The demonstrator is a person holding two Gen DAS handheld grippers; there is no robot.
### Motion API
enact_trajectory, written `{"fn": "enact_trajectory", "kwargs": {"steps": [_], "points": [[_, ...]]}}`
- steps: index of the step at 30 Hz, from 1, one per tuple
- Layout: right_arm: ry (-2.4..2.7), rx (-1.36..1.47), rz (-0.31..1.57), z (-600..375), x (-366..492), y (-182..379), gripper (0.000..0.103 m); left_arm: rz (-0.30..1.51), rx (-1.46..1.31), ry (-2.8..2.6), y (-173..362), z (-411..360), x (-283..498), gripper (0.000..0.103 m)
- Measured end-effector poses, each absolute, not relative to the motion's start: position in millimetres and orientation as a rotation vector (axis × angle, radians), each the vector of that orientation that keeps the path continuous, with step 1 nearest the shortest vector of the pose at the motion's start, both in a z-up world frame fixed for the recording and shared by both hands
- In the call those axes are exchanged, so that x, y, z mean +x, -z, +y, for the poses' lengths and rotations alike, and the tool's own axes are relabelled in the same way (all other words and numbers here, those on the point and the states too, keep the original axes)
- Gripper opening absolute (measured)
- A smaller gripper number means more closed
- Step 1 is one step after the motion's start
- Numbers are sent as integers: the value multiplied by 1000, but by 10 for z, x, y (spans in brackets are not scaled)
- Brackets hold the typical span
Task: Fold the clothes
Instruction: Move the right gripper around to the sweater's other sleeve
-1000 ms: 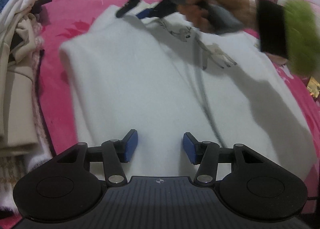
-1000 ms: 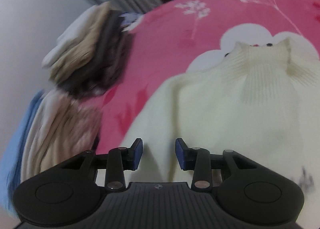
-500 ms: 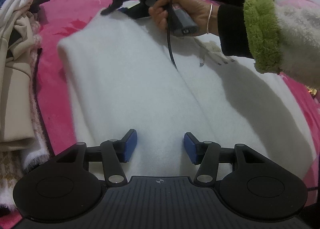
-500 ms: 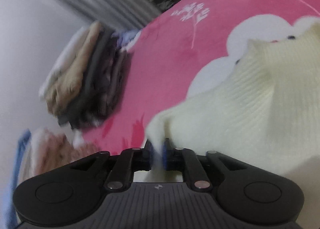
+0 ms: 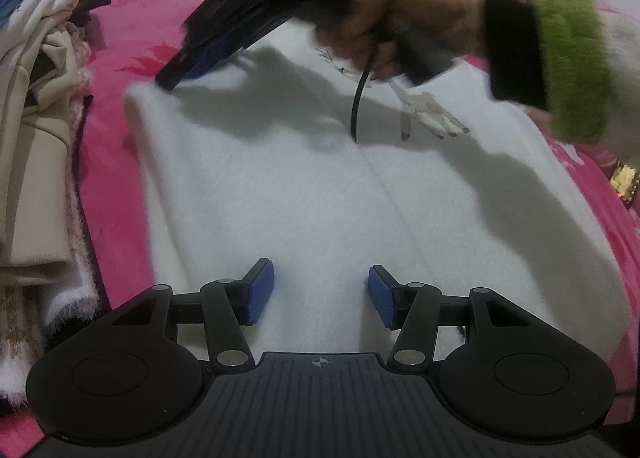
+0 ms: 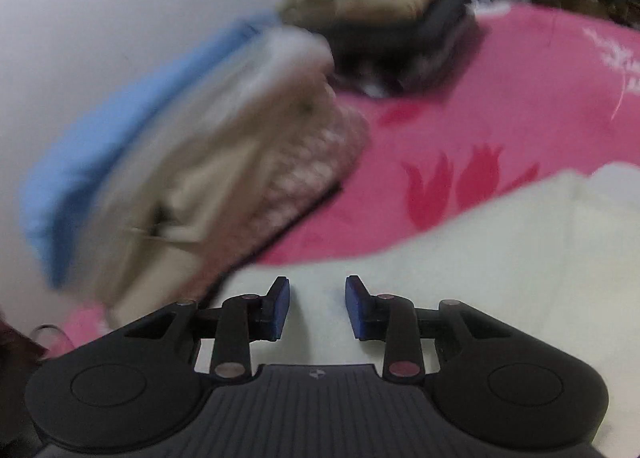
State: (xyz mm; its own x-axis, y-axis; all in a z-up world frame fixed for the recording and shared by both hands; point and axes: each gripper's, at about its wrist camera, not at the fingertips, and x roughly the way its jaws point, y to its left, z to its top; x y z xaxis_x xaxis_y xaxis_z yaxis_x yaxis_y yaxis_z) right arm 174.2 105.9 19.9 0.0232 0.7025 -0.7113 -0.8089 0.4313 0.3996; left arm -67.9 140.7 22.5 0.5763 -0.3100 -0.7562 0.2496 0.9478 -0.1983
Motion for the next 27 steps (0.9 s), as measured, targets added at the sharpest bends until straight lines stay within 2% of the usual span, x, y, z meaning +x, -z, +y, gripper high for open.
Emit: {"fn": "enact_trajectory", "kwargs": {"steps": [1, 3, 5, 6, 9, 11, 13, 16, 18, 22, 27], "points": [[-1088, -91, 1002, 1085, 1863, -146, 6, 896, -72, 328, -224, 1406, -685, 53], [-911, 12, 974, 1068, 2118, -80, 5, 890, -70, 330, -220, 1406, -697, 53], [-798, 136, 894, 765, 2227, -246, 8, 892, -71, 335, -224, 1415, -693, 53], [-750, 192, 850, 598, 2262, -345, 14, 892, -75, 340, -225, 1424, -690, 53], [-695, 289, 701, 11, 2208, -773, 14, 891, -89, 355, -222, 1462, -693, 54], [-724, 312, 597, -511, 1986, -1161, 14, 889, -95, 367, -224, 1493, -700, 54], [-740, 330, 523, -1105, 1660, -1525, 20, 889, -94, 377, -226, 1507, -690, 54], [-702, 323, 464, -1746, 1090, -1960, 22, 891, -84, 386, -240, 1502, -686, 54], [-630, 342, 450, -2115, 690, -2101, 28, 887, -56, 389, -249, 1476, -703, 54], [-415, 441, 448, -2750, -43, -2021, 43, 879, 11, 385, -257, 1402, -743, 54], [-172, 713, 553, -3359, -576, -1265, 46, 896, 57, 363, -343, 1347, -763, 55]]}}
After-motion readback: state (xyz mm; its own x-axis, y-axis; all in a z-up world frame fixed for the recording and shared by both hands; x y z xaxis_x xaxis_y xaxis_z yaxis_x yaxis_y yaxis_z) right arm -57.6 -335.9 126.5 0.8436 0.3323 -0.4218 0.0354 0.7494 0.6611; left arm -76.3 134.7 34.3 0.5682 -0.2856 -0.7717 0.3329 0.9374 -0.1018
